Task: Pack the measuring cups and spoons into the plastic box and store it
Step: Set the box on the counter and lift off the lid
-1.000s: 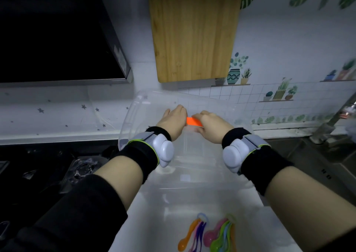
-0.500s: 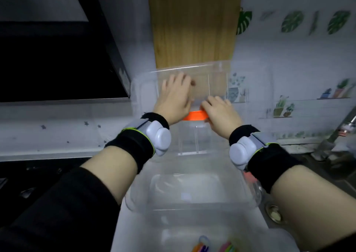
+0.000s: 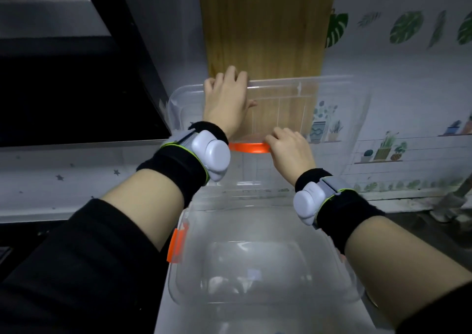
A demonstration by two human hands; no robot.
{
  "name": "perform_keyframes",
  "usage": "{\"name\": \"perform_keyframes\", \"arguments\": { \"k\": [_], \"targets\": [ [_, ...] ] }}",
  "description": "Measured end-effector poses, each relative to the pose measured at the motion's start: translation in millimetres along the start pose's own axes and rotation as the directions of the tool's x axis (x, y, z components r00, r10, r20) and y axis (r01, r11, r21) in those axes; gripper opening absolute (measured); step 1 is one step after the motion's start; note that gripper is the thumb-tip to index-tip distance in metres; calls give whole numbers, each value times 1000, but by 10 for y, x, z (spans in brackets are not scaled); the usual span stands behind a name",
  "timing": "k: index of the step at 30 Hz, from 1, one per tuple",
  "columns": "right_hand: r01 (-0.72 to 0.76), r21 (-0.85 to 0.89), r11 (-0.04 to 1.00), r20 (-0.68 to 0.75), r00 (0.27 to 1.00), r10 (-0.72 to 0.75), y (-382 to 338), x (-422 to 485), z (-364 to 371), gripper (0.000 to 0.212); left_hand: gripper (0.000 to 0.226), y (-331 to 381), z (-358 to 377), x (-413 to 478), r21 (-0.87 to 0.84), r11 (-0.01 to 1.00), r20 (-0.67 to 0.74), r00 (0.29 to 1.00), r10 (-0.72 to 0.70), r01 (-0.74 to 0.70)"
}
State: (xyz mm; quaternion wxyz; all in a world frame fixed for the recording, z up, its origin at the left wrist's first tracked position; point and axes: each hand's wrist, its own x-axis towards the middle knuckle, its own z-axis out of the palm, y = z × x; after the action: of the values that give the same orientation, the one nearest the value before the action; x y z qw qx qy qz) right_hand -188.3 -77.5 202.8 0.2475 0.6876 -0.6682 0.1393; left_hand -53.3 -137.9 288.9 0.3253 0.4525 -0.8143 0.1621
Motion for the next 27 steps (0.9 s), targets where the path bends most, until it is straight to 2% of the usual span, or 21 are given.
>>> {"name": "perform_keyframes", "arguments": {
  "k": [3,6,9,12,19,23,27],
  "targets": [
    [-14,63,998,62,998,10,25,14,107,29,43,-46,202,-87,9,1000,57,998,2,-3],
    [-82,169,982,-97,990,99,85,37,163,18,38,-117,455,-191,-4,1000,99,995,-7,8],
    [-107,110,988,-224,966,129,145,56,262,29,35,-180,635,-286,-17,998,127,990,-56,59],
    [-177,117,977,-186,963,196,173,110,478,38,33,-245,857,-311,-64,991,159,981,-108,120],
    [-261,106,959,-168,946,276,181,192,818,47,31,-354,1222,-444,-98,986,249,962,-109,137],
    [-241,-16,970,-100,966,238,239,211,1035,32,33,-413,1475,-543,-74,993,317,946,-68,96],
    [-216,25,976,-16,976,217,249,234,1273,24,38,-487,1700,-580,-83,991,349,934,-69,104]
  ]
}}
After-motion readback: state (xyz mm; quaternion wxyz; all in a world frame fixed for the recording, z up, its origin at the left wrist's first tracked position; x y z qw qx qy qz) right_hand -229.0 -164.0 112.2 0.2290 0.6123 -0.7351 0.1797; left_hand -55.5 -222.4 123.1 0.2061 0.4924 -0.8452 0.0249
